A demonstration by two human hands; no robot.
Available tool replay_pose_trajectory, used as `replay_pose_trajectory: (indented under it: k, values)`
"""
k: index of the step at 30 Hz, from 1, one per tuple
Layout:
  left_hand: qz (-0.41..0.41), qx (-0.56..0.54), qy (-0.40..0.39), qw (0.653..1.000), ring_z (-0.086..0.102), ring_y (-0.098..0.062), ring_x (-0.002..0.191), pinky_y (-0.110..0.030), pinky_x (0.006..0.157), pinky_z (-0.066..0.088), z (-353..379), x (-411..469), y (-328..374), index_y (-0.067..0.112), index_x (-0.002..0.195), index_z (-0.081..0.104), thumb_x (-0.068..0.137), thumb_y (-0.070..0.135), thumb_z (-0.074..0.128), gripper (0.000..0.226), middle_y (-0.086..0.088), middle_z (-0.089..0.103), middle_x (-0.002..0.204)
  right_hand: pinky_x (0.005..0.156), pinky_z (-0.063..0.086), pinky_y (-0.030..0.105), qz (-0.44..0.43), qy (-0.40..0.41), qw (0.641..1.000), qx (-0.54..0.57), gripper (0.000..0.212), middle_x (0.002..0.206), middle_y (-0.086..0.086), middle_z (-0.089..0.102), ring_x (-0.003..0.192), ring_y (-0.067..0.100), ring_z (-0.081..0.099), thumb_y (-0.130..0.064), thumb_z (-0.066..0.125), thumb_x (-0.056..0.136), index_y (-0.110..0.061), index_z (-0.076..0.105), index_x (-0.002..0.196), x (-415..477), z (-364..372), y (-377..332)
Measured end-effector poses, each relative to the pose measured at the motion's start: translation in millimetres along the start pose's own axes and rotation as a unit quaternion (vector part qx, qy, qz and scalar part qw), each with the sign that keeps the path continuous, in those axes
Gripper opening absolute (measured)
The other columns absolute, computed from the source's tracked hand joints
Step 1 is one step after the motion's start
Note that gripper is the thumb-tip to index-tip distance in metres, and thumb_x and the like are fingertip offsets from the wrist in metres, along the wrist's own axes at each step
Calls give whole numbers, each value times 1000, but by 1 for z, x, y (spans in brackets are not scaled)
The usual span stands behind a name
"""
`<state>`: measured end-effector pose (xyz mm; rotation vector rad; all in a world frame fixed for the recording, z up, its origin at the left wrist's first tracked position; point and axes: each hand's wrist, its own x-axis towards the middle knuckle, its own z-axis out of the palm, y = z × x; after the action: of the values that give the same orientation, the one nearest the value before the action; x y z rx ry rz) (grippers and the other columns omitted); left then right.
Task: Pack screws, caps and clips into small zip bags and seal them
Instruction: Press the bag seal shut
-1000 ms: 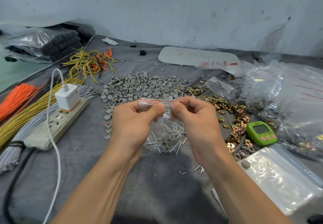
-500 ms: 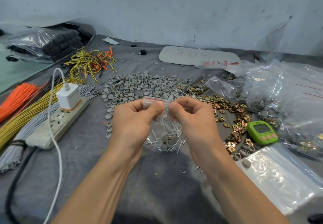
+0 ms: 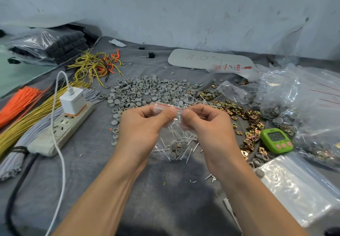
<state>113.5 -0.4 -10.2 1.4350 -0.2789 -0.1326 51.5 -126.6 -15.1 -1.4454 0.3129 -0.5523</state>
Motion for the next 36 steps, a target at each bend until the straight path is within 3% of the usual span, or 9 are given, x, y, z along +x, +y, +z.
replay_pose_trajectory:
  k: [5, 11, 17, 22, 27, 33, 36]
  values:
    - [17, 18, -26, 999, 64, -5, 61, -16, 60, 50, 0, 0, -1, 15, 70, 82, 78, 6, 82, 12, -4, 76, 69, 72, 60, 33, -6, 9, 1000, -15, 12, 72, 6, 73, 68, 17, 66, -3, 75, 89, -10, 75, 79, 1, 6, 2]
    - [29, 3, -14, 999, 67, -5, 60, -14, 57, 50, 3, 0, 0, 16, 67, 82, 77, -3, 81, 22, -6, 76, 69, 67, 55, 21, -3, -4, 1000, -4, 16, 71, 1, 73, 68, 12, 67, -3, 76, 90, -14, 74, 77, 1, 8, 3]
    - [-9, 5, 8, 1000, 61, -6, 57, -11, 56, 46, -2, 1, 0, 8, 70, 78, 85, 13, 78, 16, -4, 72, 64, 68, 56, 21, 9, 1, 1000, 6, 16, 70, 0, 72, 67, 12, 66, -4, 76, 89, -14, 76, 77, 0, 2, 0]
    - [-20, -13, 37, 999, 58, -5, 53, -14, 57, 48, -5, 3, 3, 16, 61, 79, 83, 6, 77, 25, -2, 69, 59, 80, 51, 37, 60, 13, 998, 13, 29, 63, 3, 68, 64, 16, 60, -10, 73, 92, -21, 76, 65, 0, -1, -2]
    - [1, -6, 28, 1000, 63, -6, 61, -12, 61, 49, -3, 3, 3, 19, 64, 81, 97, 17, 66, 36, -1, 72, 62, 71, 49, 29, 65, 38, 997, -1, 23, 57, -2, 65, 55, 9, 61, -12, 75, 92, -16, 70, 70, 1, -2, -4]
    - [14, -17, 56, 998, 59, -14, 57, -18, 66, 52, -2, 6, -1, 18, 65, 81, 97, 16, 65, 36, -12, 71, 65, 76, 57, 38, 87, 21, 992, 87, 24, 65, 6, 70, 59, 14, 66, -3, 67, 94, -10, 75, 72, -2, -7, -8]
    - [17, -6, 62, 998, 62, -13, 59, -15, 66, 51, -3, 7, -3, 18, 59, 78, 98, 23, 66, 40, -9, 70, 62, 69, 53, 33, 70, 43, 995, 56, 25, 61, 4, 67, 56, 13, 63, -4, 66, 95, -11, 72, 71, -1, -8, -5]
